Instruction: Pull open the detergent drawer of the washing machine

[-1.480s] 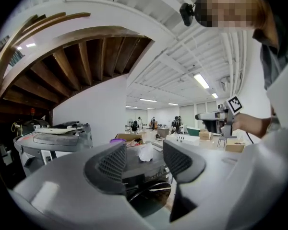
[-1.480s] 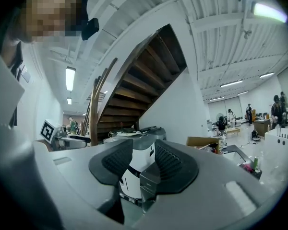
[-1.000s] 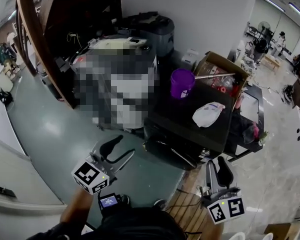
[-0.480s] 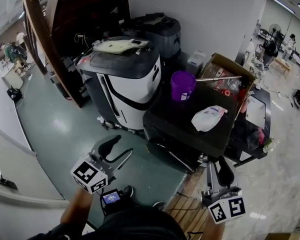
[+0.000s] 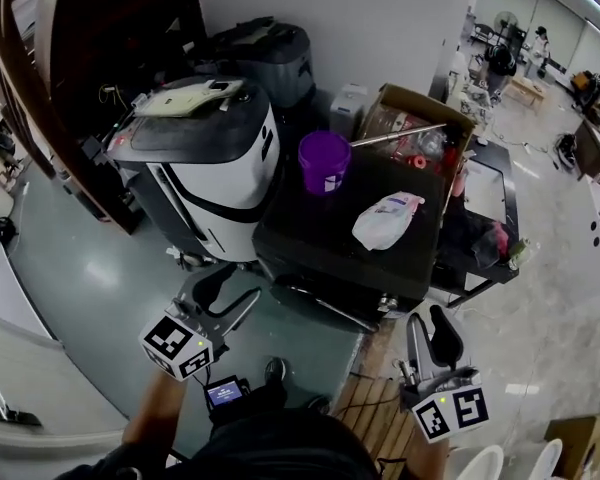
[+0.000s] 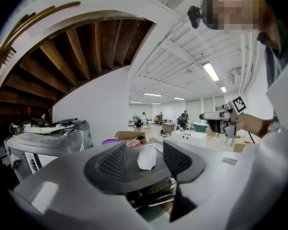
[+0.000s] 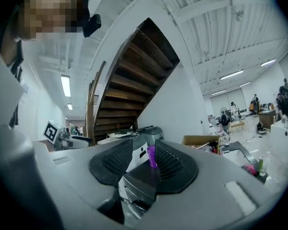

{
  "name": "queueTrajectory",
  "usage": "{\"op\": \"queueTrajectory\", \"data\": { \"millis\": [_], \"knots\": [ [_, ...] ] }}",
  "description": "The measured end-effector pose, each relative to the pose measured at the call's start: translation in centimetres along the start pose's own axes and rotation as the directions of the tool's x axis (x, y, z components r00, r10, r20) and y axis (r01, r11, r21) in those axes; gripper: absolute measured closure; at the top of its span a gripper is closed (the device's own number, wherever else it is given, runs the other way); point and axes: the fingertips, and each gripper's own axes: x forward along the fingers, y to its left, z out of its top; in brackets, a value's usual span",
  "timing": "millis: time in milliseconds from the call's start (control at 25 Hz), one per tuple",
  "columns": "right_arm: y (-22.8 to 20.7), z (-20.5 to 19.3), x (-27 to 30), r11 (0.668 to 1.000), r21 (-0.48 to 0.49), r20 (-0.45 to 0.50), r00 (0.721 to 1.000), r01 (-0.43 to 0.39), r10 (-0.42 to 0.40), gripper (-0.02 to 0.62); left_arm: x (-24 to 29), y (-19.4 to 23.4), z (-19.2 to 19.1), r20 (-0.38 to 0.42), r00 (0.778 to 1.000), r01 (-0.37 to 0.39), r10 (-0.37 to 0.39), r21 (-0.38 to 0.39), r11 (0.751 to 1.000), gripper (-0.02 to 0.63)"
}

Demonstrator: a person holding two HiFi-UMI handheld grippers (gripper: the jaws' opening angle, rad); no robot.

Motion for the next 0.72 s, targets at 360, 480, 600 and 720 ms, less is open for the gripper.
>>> {"op": "queueTrajectory", "data": {
  "millis": [360,480,600,720],
  "knots": [
    [0.1,1.3,1.8,0.992,-0.04,0.017,0.993,0.119,-0.118,0.453,4.9,2.5,1.2,0.052,0.989,0.142,-0.142,-0.008,0.99,0.347],
    [0.7,1.5,2.9,0.988,-0.051,0.014,0.989,0.145,-0.144,0.454,5.6,4.1,0.8,0.054,0.985,0.167,-0.166,-0.023,0.986,0.347],
    [1.1,1.4,3.9,0.982,-0.06,0.011,0.984,0.177,-0.176,0.453,6.2,5.7,-0.3,0.051,0.98,0.194,-0.192,-0.044,0.98,0.347],
    [1.7,1.3,5.1,0.977,-0.073,0.008,0.979,0.203,-0.203,0.453,6.8,7.3,-1.3,0.049,0.975,0.217,-0.215,-0.057,0.975,0.347]
  ]
}}
